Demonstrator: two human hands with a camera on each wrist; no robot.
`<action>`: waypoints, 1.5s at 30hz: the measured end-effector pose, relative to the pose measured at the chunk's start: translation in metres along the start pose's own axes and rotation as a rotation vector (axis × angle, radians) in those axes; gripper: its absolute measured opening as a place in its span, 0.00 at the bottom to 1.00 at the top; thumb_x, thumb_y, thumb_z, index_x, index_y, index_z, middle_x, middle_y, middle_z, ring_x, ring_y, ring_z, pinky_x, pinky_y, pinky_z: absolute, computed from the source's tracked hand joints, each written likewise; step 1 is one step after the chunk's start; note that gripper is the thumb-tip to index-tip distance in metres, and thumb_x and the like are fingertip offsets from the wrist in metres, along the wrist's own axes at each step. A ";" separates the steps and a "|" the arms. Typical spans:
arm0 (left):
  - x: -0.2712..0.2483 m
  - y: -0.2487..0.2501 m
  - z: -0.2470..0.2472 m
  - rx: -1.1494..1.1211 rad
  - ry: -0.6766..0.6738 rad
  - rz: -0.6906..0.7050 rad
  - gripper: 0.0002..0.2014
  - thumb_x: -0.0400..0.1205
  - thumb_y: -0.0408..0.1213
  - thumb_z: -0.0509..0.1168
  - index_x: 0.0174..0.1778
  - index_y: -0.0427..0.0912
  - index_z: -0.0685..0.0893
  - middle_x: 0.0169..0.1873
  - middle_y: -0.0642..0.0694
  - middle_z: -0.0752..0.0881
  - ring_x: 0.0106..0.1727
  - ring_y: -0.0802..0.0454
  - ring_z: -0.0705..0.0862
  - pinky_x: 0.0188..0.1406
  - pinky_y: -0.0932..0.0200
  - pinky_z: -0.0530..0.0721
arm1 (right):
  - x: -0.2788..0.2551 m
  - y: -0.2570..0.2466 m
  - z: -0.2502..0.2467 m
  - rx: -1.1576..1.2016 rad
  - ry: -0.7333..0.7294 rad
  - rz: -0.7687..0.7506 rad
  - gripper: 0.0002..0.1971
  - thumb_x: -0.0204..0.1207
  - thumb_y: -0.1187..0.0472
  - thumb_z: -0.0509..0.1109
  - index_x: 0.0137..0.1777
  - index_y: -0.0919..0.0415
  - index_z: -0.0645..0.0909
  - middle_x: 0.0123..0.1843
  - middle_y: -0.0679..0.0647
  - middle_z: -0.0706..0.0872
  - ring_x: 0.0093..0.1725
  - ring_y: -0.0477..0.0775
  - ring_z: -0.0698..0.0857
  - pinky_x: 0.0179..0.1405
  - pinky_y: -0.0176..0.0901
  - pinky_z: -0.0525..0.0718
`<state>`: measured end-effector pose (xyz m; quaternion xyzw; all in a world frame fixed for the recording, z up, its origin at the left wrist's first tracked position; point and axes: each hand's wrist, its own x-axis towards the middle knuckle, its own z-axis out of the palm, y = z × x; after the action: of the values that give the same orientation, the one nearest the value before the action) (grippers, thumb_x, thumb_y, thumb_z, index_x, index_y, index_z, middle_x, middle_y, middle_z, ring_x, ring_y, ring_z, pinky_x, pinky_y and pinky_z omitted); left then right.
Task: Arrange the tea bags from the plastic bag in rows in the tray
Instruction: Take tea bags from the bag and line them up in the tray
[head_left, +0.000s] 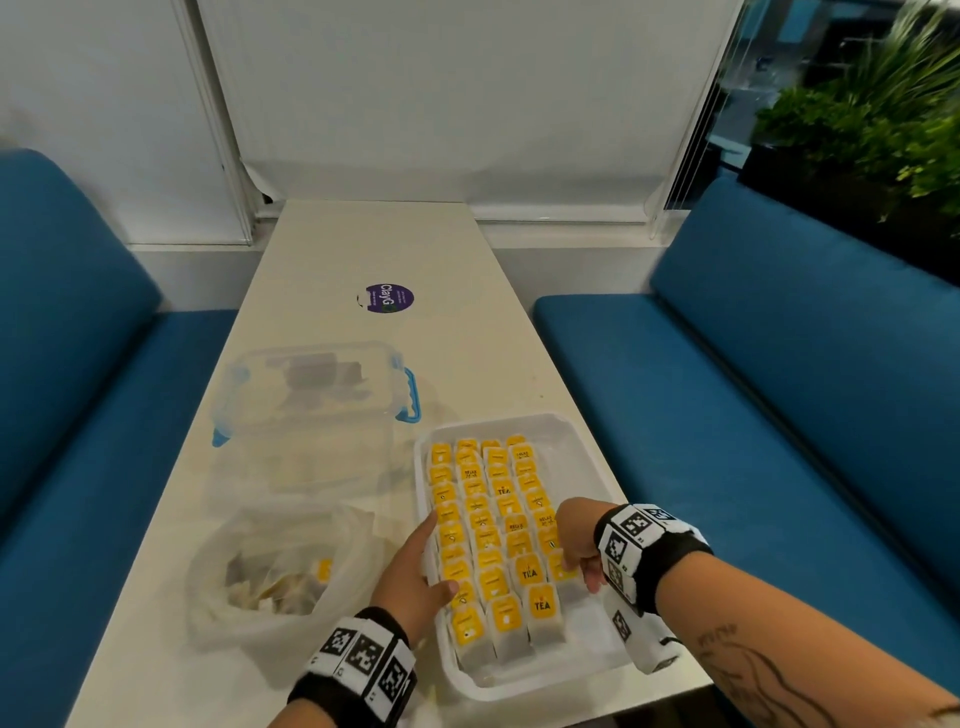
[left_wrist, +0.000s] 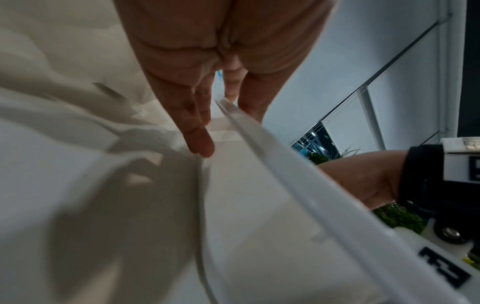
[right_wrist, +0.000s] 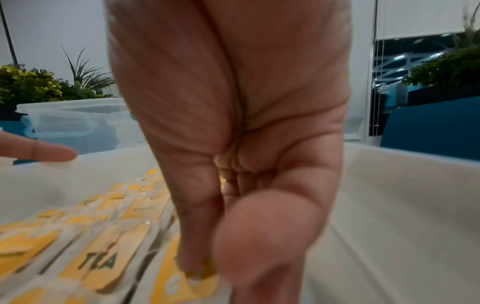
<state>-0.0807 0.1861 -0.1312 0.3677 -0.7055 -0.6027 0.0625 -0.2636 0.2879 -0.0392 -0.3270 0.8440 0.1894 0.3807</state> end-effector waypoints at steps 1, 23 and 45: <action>-0.002 0.002 -0.001 0.024 -0.013 -0.001 0.41 0.74 0.25 0.70 0.78 0.57 0.59 0.77 0.47 0.69 0.75 0.45 0.72 0.73 0.44 0.73 | -0.003 -0.001 -0.002 0.001 0.015 0.010 0.14 0.81 0.61 0.66 0.40 0.72 0.80 0.66 0.64 0.83 0.61 0.63 0.83 0.66 0.48 0.77; -0.049 0.016 -0.169 0.535 0.563 -0.275 0.31 0.75 0.45 0.70 0.74 0.51 0.68 0.73 0.45 0.68 0.74 0.43 0.67 0.69 0.48 0.71 | -0.023 -0.213 -0.008 0.052 0.370 -0.853 0.15 0.74 0.69 0.67 0.61 0.61 0.81 0.60 0.58 0.82 0.60 0.57 0.80 0.53 0.42 0.76; -0.037 -0.030 -0.177 0.346 0.481 -0.256 0.02 0.81 0.31 0.53 0.46 0.40 0.70 0.50 0.41 0.73 0.43 0.45 0.75 0.44 0.55 0.74 | -0.013 -0.261 0.038 -0.374 0.345 -0.960 0.17 0.73 0.71 0.68 0.62 0.63 0.82 0.52 0.59 0.79 0.52 0.64 0.82 0.42 0.45 0.72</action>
<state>0.0528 0.0656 -0.0981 0.5907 -0.7104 -0.3726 0.0876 -0.0560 0.1285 -0.0716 -0.7642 0.6019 0.0849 0.2157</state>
